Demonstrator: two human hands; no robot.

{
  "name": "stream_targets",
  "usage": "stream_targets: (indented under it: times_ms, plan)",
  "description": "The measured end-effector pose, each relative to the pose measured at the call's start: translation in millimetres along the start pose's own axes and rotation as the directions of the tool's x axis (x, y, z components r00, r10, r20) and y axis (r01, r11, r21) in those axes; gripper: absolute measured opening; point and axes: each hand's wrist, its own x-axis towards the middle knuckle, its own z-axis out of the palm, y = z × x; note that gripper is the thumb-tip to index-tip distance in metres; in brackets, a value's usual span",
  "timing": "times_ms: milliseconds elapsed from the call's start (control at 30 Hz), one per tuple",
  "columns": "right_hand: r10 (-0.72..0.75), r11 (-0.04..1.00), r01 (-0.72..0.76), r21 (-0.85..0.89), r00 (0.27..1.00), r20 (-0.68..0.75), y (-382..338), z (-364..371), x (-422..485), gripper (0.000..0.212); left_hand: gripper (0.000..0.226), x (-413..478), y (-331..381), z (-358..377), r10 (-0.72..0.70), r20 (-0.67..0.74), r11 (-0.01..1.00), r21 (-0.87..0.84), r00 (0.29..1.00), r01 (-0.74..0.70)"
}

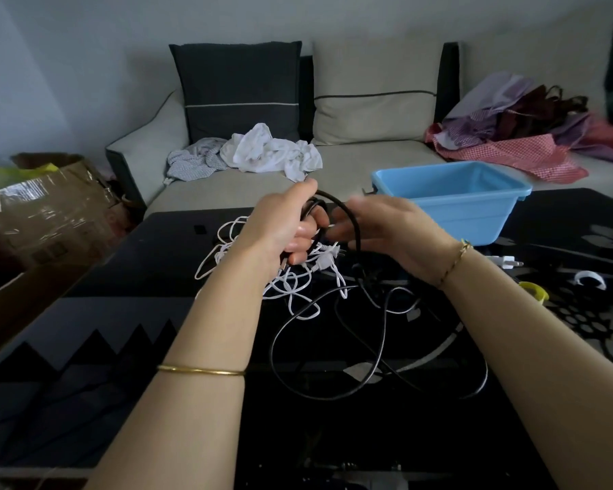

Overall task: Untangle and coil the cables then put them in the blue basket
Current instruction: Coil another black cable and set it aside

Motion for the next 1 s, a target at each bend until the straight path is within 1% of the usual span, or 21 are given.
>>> stream_targets:
  times_ms: [33,100,167,233,267,333,367,400,433,467,533,567,600,633,667,700,733,800,833,900,1000]
  plan:
    - [-0.003,1.0,0.004,-0.019,0.998,0.061,0.9,4.0,-1.9,0.011,0.047,0.4,-1.5,0.4,-0.003,0.007,1.0,0.004,1.0,0.003]
    - [0.007,1.0,-0.007,0.016,0.999,0.051,1.9,6.7,-2.0,0.011,0.047,0.8,-3.9,-1.3,-0.035,0.043,0.999,-0.027,0.998,0.037]
    - [0.008,0.996,-0.008,0.087,1.0,0.003,3.9,2.1,-0.1,0.009,0.046,0.7,-3.4,-5.5,-0.086,0.159,0.982,-0.155,0.984,0.111]
    - [0.024,0.989,-0.024,0.146,1.0,0.006,4.9,-3.3,-0.6,0.014,0.046,-0.5,-0.6,-8.7,-0.08,0.321,0.92,-0.34,0.944,0.194]
    - [0.042,0.988,-0.046,0.149,0.999,0.031,6.2,-4.5,-1.0,0.019,0.047,-0.1,-0.1,-10.1,-0.05,0.387,0.872,-0.433,0.921,0.229]
    - [0.086,0.991,-0.096,0.09,0.991,0.105,8.2,-3.6,-3.9,0.025,0.052,2.0,-1.5,-13.3,0.047,0.493,0.736,-0.605,0.869,0.303]
    - [0.102,0.991,-0.114,0.075,0.984,0.148,9.8,-3.5,-5.4,0.023,0.051,4.1,-3.5,-16.4,0.121,0.547,0.646,-0.677,0.828,0.353]
    - [0.104,0.986,-0.127,0.107,0.975,0.196,11.5,-4.0,-6.4,0.018,0.048,5.9,-5.8,-20.1,0.21,0.588,0.543,-0.734,0.781,0.408]
    - [0.103,0.974,-0.147,0.173,0.965,0.241,11.9,-4.2,-7.9,0.014,0.047,7.0,-7.2,-23.5,0.283,0.59,0.445,-0.779,0.756,0.441]
    - [0.101,0.949,-0.178,0.259,0.954,0.283,12.1,-4.2,-9.0,0.015,0.046,7.7,-7.4,-25.7,0.323,0.547,0.364,-0.825,0.772,0.433]
    - [0.101,0.892,-0.23,0.389,0.94,0.325,10.3,-3.9,-11.3,0.023,0.048,7.7,-5.6,-26.5,0.313,0.384,0.258,-0.914,0.869,0.312]
    - [0.104,0.871,-0.242,0.428,0.941,0.321,9.4,-3.8,-12.0,0.027,0.049,6.8,-3.3,-26.0,0.284,0.275,0.239,-0.948,0.919,0.21]
    - [0.112,0.857,-0.246,0.453,0.947,0.302,9.7,-5.3,-11.0,0.03,0.05,7.1,-1.8,-27.5,0.261,0.164,0.221,-0.969,0.951,0.107]
    - [0.137,0.85,-0.252,0.463,0.954,0.268,9.5,-7.6,-10.0,0.029,0.052,7.9,-0.8,-30.8,0.254,0.073,0.199,-0.98,0.964,0.022]
    - [0.174,0.856,-0.26,0.446,0.959,0.226,9.3,-10.6,-9.1,0.026,0.052,9.0,-0.2,-35.2,0.25,0.01,0.186,-0.982,0.968,-0.038]
    - [0.217,0.88,-0.273,0.389,0.959,0.182,10.0,-13.3,-8.8,0.021,0.049,10.1,-0.7,-39.8,0.248,-0.023,0.187,-0.98,0.968,-0.071]
    - [0.251,0.914,-0.283,0.292,0.958,0.142,11.6,-16.1,-9.0,0.018,0.043,11.8,-1.3,-43.3,0.239,-0.041,0.205,-0.975,0.97,-0.091]
    - [0.271,0.96,-0.276,0.038,0.956,0.111,11.8,-15.5,-11.8,0.018,0.036,15.5,-5.4,-45.3,0.179,-0.109,0.283,-0.946,0.978,-0.157]
    - [0.257,0.965,-0.247,-0.083,0.958,0.129,9.6,-12.5,-13.8,0.019,0.034,17.9,-8.6,-44.1,0.142,-0.165,0.332,-0.921,0.976,-0.204]
    - [0.215,0.944,-0.154,-0.293,0.958,0.189,-0.3,-2.6,-18.1,0.02,0.034,22.1,-14.5,-40.6,0.101,-0.256,0.411,-0.869,0.961,-0.275]
    - [0.155,0.876,-0.028,-0.481,0.961,0.227,-23.7,8.2,-24.1,0.019,0.029,25.9,-22.0,-36.4,0.065,-0.306,0.519,-0.802,0.95,-0.294]
